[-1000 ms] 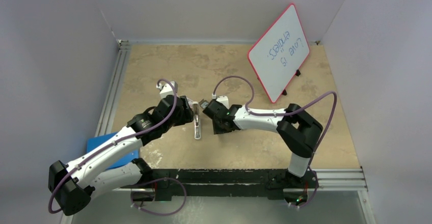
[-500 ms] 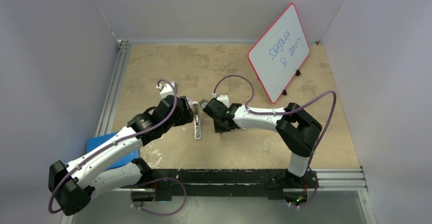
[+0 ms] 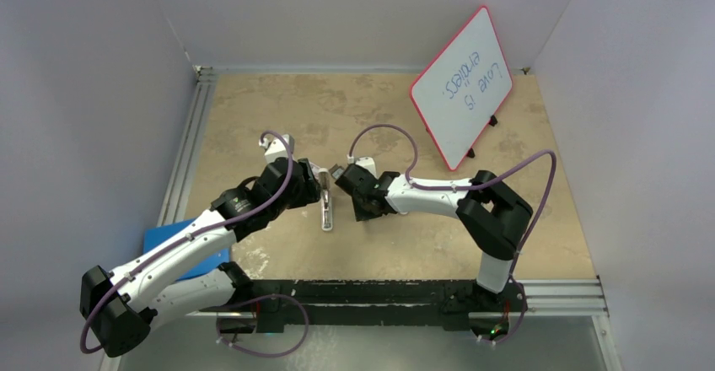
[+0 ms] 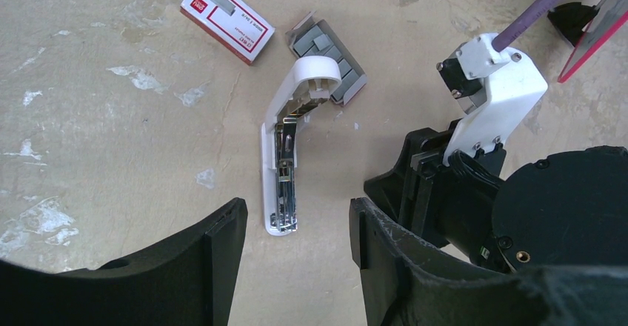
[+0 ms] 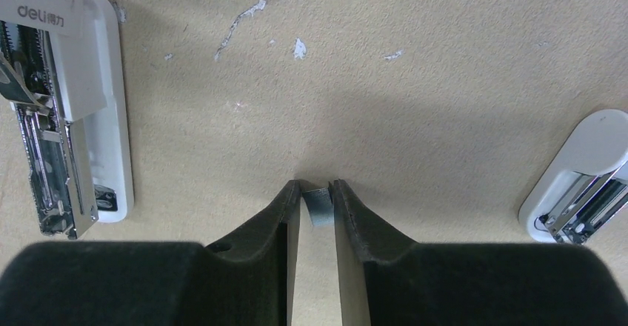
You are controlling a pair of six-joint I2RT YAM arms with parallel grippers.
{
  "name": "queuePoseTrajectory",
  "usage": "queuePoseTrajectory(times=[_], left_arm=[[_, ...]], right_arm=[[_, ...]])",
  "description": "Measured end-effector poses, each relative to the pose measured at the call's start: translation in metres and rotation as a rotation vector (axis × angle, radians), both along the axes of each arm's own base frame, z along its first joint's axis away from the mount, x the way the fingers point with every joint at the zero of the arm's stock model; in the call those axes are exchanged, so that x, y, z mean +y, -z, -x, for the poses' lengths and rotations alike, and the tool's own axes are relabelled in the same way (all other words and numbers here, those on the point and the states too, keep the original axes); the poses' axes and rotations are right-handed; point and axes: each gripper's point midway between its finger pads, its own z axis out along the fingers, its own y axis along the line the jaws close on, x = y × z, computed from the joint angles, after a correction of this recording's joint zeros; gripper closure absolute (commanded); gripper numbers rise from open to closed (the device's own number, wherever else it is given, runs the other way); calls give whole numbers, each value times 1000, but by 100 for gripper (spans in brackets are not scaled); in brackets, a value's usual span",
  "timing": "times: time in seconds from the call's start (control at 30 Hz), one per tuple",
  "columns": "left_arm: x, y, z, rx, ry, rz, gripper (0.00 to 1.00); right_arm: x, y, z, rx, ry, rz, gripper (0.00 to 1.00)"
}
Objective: Load the staples into the stapler
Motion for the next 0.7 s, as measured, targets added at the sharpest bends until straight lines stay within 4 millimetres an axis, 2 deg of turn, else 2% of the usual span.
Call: queuePoseTrajectory(times=[0.23,0.5,0.63,0.7], left_arm=[[0,0,0,-2,-1,3,47],[3,12,4,29,-15,-2,47],[6,15,7,40,-18,-10,47],[6,12,8,34,-19,-3,47]], right_arm=[[-2,0,-1,-7,-29,15,84],[-7,-2,-11,-61,0,41,86],[-8,-13,-20,-113,60,23,87],[-6,-27,-25,-148,103,-15,87]])
